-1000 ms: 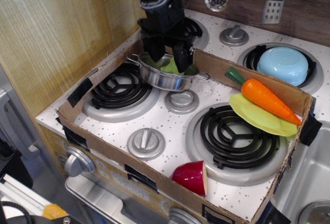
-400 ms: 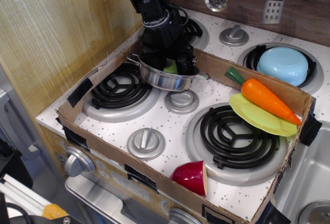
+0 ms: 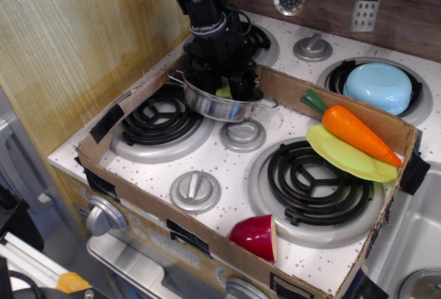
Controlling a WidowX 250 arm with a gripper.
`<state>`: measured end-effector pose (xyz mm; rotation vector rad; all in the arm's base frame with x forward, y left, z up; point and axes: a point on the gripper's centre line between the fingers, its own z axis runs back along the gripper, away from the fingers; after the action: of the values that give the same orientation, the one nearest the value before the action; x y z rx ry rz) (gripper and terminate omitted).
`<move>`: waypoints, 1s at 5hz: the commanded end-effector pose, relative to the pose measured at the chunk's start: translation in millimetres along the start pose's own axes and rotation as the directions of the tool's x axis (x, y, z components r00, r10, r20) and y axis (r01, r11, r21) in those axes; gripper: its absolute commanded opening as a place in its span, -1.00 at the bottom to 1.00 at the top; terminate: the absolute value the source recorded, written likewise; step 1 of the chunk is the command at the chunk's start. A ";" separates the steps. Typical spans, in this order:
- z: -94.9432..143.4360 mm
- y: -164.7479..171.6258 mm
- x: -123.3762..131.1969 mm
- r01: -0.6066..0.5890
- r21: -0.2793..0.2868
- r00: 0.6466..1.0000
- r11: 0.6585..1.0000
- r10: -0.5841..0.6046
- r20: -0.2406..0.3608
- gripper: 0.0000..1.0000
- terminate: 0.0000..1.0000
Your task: Take broccoli out of pan
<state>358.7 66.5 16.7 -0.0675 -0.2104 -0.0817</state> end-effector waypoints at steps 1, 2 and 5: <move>42.5 -4.9 13.8 0.035 0.060 0.999 0.998 -0.037 0.028 -1.00 -1.00; 66.9 -9.9 17.9 0.032 0.114 0.999 0.993 -0.033 0.010 -1.00 -1.00; 113.8 -73.7 -10.7 -0.111 0.187 0.987 0.976 0.130 -0.091 -1.00 -1.00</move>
<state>309.9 1.0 110.2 0.1074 -0.0542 0.0527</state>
